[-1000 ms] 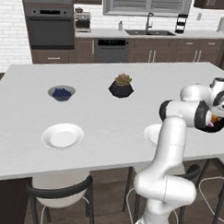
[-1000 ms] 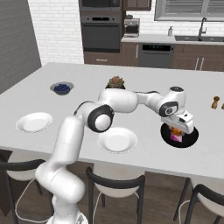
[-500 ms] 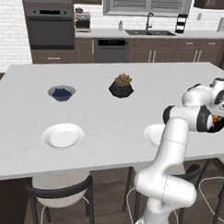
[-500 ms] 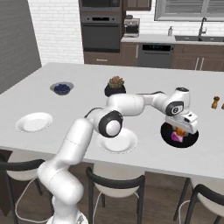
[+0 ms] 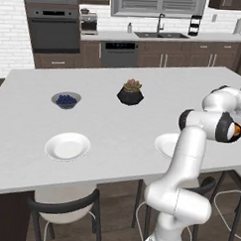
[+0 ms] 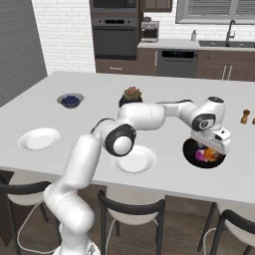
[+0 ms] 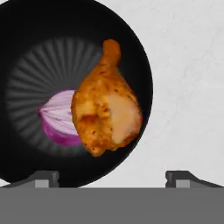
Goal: Pick the chicken drumstick and onion from their plates and place them in the bowl. Then put the bowl in the fridge.
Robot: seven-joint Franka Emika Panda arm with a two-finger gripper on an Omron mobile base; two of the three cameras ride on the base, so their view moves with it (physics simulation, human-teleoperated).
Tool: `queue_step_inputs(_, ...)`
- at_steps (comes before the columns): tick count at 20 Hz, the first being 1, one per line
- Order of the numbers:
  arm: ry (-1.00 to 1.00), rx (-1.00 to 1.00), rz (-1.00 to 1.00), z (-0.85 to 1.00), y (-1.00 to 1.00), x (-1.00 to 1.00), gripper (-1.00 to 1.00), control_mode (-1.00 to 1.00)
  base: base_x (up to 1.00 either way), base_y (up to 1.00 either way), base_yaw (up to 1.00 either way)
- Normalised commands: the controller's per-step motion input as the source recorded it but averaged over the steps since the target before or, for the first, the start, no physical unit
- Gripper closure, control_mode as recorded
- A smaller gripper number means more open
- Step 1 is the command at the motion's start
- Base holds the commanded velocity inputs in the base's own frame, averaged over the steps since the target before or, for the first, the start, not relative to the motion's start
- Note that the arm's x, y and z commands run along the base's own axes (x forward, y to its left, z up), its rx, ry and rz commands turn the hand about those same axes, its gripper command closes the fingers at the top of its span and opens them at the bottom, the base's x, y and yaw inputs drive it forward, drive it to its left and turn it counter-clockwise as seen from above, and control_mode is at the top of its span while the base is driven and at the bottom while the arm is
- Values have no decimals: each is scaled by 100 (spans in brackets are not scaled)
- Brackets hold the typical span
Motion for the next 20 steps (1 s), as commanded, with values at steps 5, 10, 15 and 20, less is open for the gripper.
queue_step_inputs(5,-19,-13,0,15,64,-12,-100,-100,0,0,0)
queue_step_inputs(10,-24,-21,15,6,98,-9,-100,-100,0,0,0)
queue_step_inputs(15,-1,-13,33,-14,68,23,-100,-100,0,0,0)
queue_step_inputs(20,3,-1,28,-5,1,44,-100,-100,0,0,0)
